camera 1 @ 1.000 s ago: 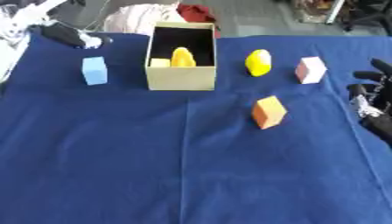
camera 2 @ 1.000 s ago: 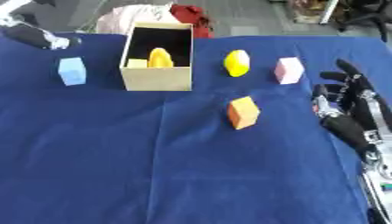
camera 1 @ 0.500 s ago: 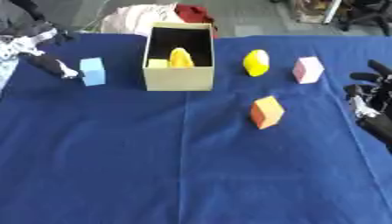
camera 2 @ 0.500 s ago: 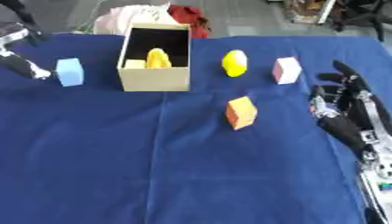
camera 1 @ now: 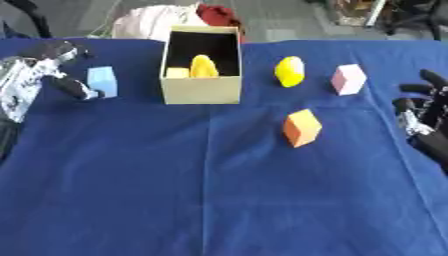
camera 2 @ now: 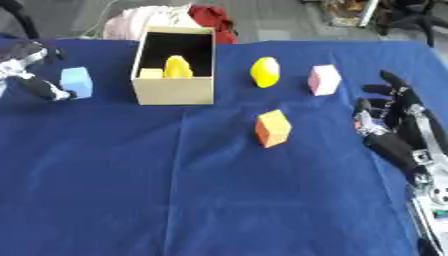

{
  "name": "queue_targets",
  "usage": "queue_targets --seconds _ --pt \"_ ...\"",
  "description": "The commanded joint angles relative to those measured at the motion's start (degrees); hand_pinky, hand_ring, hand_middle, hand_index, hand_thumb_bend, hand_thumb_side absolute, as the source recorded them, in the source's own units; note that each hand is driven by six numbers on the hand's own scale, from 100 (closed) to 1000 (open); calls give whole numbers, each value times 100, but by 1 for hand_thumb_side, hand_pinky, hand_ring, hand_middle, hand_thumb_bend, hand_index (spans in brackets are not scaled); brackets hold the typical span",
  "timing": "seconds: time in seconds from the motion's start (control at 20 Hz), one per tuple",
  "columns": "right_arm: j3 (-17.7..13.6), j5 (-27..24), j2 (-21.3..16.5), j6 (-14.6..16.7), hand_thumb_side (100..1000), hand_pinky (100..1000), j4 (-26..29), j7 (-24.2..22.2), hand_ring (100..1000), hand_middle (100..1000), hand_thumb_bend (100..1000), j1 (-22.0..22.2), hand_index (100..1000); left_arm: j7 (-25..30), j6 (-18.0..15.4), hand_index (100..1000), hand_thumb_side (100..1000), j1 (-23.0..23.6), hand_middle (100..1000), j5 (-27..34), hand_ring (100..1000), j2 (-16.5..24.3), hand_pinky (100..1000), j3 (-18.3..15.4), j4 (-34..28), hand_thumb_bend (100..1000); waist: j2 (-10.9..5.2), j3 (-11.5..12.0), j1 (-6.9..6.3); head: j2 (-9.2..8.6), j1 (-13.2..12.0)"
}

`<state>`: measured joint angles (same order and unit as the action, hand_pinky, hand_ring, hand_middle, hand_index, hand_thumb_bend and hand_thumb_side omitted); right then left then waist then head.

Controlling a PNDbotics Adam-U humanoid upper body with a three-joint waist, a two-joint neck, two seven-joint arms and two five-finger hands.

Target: Pick up objects on the table and place them in the box.

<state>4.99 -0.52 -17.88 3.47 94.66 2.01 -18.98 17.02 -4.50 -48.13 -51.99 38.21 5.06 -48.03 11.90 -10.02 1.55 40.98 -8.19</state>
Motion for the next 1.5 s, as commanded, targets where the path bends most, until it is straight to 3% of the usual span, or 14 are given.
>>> queue_targets --seconds 0.05,0.5,0.7,1.15,1.4,1.45,1.5 --pt "-28 -51 -115 5 291 731 44 -21 729 767 114 -75 966 -92 22 865 245 -158 775 -90 757 73 807 -78 62 484 -52 -21 75 -61 -28" --pt "-36 -59 -106 8 291 731 33 -22 729 767 109 -69 967 -182 -8 741 107 -100 600 -81 578 33 734 -64 81 378 -54 -12 85 -60 -18" --pt "-45 -48 -108 10 291 731 28 -19 729 767 108 -62 967 -340 -1 690 100 -93 520 29 508 130 704 -65 -150 349 -71 1 84 -63 -25" --pt "-51 -21 -109 15 292 731 25 -17 729 766 103 -52 967 -287 -67 688 100 -78 513 575 501 548 715 91 -1826 334 -105 53 60 -74 14" --pt "-28 -19 -96 15 293 731 19 -42 729 766 100 -50 967 -297 -100 697 100 -253 520 818 508 393 723 333 -2632 332 -122 41 59 -80 28" --pt "-27 -20 -94 15 292 730 15 -44 729 766 102 -49 967 -286 -103 699 129 -300 524 853 511 313 725 381 -2697 422 -125 37 60 -79 26" --pt "-24 -23 -87 14 293 730 10 -46 729 766 100 -49 967 -263 -112 701 100 -355 526 845 514 208 727 444 -2717 333 -130 25 62 -76 22"
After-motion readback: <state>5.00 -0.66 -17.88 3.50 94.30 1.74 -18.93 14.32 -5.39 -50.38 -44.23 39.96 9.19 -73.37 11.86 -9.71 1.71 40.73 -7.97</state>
